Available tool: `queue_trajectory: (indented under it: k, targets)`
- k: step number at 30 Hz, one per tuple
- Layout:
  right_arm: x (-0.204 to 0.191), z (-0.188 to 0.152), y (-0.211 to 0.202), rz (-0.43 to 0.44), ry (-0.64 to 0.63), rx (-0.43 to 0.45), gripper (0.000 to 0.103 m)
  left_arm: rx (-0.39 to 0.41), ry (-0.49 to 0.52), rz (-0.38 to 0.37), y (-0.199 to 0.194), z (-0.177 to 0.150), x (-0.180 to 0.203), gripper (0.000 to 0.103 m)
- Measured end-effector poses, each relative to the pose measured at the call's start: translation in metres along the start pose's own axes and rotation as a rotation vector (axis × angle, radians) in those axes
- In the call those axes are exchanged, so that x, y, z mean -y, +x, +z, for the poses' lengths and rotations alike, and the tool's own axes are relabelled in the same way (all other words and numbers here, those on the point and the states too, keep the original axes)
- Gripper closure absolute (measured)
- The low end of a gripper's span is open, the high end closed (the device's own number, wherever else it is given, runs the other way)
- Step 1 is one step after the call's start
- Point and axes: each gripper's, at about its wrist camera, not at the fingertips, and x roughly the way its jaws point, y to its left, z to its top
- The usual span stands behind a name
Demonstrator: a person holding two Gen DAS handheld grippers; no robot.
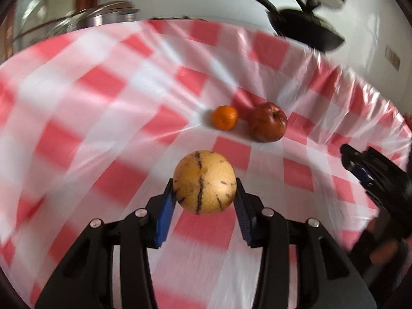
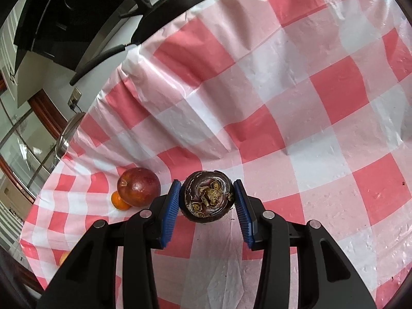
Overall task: Organize fruits
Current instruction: 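Carry the melon and mangosteen in both tools over to the white box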
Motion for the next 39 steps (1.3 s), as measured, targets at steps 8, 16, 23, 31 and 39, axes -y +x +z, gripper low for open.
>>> queue_trajectory:
  k: [8,16,23,31,39]
  targets:
    - [-0.03,-0.054,-0.061,0.042,-0.066,-0.084,0.061,0.066,0.001,0.072,-0.106,-0.069,-0.068,0.059]
    - [-0.1,-0.157,-0.139,0.201,-0.214,-0.21,0.061,0.031,-0.07,0.116,-0.178,-0.136,-0.153,0.059]
    - [-0.171,-0.235,-0.2,0.319,-0.461,-0.266,0.061,0.063,-0.015,0.238,-0.231,-0.169,-0.203,0.059]
    - [-0.243,-0.333,-0.236,0.476,-0.752,-0.387,0.061,-0.038,-0.145,0.355,-0.262,-0.24,-0.294,0.059]
    - [-0.279,-0.451,-0.237,0.561,-1.046,-0.618,0.061,-0.222,-0.161,0.401,-0.251,-0.308,-0.337,0.059]
